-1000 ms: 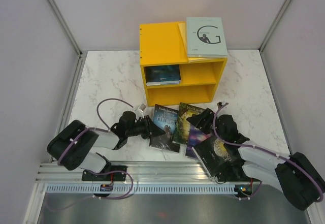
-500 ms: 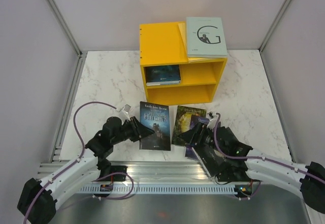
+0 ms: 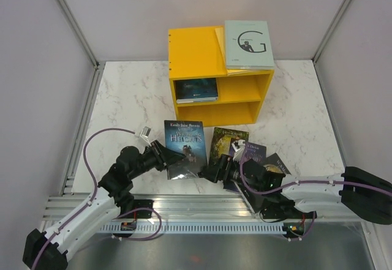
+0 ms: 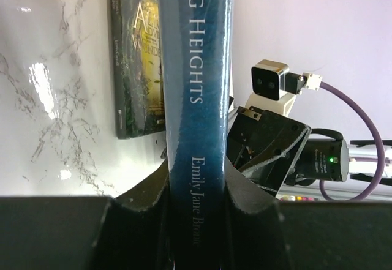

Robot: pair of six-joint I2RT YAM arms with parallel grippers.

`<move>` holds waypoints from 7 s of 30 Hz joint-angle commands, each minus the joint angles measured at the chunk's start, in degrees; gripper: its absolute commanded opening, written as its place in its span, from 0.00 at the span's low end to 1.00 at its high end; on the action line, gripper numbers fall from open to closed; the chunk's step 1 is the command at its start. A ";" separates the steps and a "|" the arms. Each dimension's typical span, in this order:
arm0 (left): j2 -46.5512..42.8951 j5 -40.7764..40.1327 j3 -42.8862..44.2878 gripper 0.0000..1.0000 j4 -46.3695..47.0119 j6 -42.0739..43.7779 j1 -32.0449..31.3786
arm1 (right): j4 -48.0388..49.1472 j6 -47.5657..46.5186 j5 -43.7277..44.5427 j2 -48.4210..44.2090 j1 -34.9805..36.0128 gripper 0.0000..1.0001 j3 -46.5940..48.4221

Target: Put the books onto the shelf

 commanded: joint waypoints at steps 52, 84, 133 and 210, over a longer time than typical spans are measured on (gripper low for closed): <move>-0.70 -4.57 7.69 0.86 -14.43 9.50 0.62 | -22.66 0.20 23.95 -39.06 7.90 0.00 11.46; -4.21 -3.87 6.20 0.86 -15.04 9.24 0.62 | -7.11 3.80 8.49 -20.44 -14.68 0.00 21.13; 1.94 -2.20 2.33 0.85 -6.60 8.54 0.88 | -14.93 1.86 -14.45 8.13 -32.62 0.63 35.37; 41.30 1.57 8.39 0.84 28.80 5.03 -17.57 | -62.30 -6.31 -3.29 -31.52 -34.64 0.94 6.46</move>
